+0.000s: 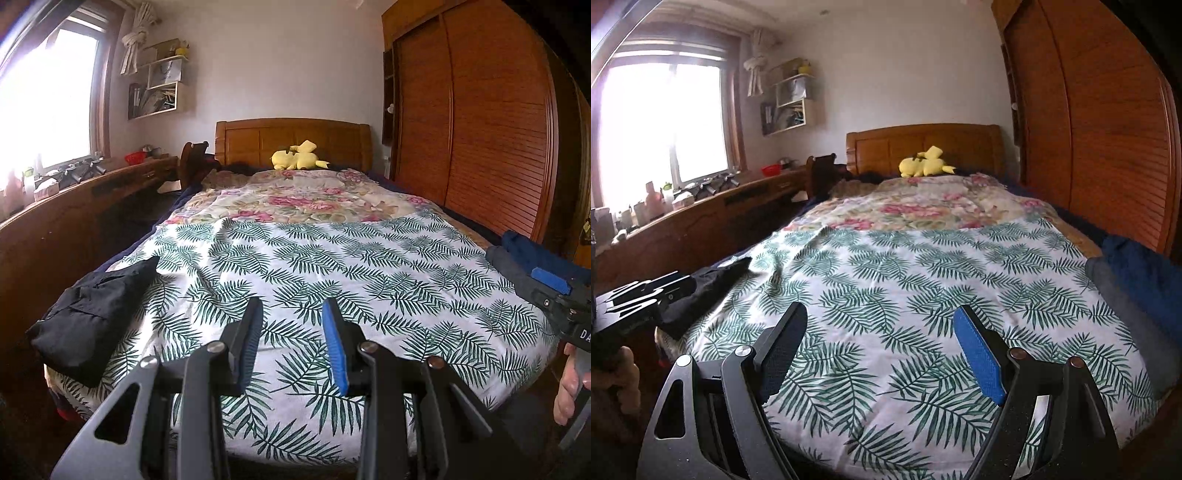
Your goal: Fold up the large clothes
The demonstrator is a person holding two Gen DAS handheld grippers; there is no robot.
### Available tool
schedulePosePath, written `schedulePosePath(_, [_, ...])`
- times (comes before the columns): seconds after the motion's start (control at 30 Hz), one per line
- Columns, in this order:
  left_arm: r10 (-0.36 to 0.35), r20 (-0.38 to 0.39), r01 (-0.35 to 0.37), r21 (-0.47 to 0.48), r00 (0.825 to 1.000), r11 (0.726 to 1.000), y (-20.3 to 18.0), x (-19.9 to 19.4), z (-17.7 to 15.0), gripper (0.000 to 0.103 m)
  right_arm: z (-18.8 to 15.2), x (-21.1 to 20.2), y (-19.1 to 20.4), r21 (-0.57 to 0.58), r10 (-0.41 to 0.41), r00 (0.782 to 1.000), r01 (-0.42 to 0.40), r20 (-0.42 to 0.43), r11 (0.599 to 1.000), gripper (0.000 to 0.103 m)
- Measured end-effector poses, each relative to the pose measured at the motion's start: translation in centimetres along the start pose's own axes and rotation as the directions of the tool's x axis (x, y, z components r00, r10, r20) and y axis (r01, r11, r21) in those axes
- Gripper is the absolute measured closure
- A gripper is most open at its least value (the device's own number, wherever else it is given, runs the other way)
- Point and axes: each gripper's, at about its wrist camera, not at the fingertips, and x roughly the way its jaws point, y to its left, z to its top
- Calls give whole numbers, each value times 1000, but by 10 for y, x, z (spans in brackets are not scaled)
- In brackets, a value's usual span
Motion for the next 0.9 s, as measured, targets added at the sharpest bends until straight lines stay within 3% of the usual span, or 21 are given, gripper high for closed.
schedulePosePath(0.9, [0, 8, 0, 2, 1000, 1000, 1, -7, -2, 71, 0, -2, -2, 2, 2, 1000, -2, 2, 1000, 20])
